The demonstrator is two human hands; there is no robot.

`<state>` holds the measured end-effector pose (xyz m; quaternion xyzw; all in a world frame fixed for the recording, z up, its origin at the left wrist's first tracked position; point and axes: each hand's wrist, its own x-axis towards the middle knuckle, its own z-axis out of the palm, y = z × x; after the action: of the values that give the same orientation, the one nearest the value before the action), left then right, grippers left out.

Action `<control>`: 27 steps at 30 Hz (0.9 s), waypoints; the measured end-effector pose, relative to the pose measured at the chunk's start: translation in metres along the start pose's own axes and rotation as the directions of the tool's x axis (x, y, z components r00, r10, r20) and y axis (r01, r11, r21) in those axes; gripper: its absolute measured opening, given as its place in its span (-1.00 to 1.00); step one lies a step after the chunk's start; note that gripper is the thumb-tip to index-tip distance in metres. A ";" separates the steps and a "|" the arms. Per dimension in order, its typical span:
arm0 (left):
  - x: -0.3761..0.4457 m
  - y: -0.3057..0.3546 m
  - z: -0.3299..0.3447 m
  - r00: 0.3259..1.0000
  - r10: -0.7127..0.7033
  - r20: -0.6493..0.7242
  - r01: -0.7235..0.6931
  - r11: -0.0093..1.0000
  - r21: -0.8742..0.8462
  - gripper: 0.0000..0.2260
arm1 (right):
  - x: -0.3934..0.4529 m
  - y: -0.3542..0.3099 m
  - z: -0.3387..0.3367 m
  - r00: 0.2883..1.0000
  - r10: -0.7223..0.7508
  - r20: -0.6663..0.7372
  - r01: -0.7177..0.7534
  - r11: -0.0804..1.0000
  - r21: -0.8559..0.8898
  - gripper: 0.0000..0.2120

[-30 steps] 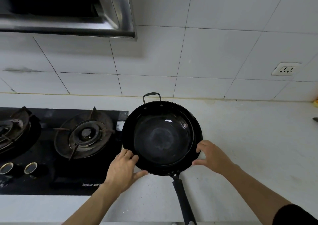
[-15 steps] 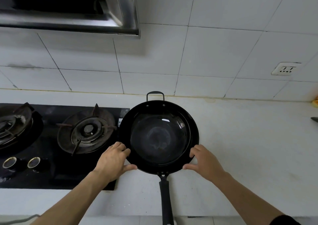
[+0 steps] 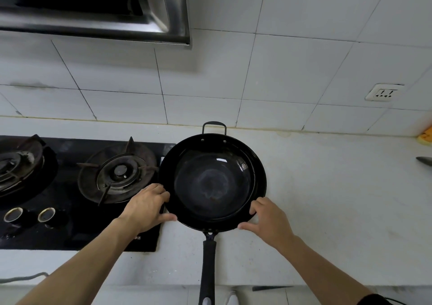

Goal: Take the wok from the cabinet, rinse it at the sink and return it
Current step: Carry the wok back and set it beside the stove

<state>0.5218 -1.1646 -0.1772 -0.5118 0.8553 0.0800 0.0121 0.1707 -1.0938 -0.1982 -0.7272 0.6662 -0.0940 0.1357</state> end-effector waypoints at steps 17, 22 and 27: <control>-0.022 0.009 0.015 0.997 -0.070 -0.039 0.067 0.995 -0.079 -0.43 | 0.009 0.003 -0.008 0.997 0.005 0.072 -0.006 1.000 0.008 -0.52; -0.022 0.005 0.018 0.996 -0.067 -0.054 0.063 0.995 -0.073 -0.45 | 0.006 -0.002 -0.007 0.998 0.015 0.063 -0.014 1.000 -0.017 -0.51; -0.019 0.005 0.016 0.997 -0.078 -0.027 0.077 0.996 -0.052 -0.43 | 0.003 -0.006 -0.007 0.997 0.032 0.068 -0.031 0.999 -0.020 -0.52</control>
<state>0.5252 -1.1428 -0.1907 -0.5458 0.8326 0.0938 -0.0101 0.1742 -1.0966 -0.1895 -0.7207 0.6735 -0.0607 0.1529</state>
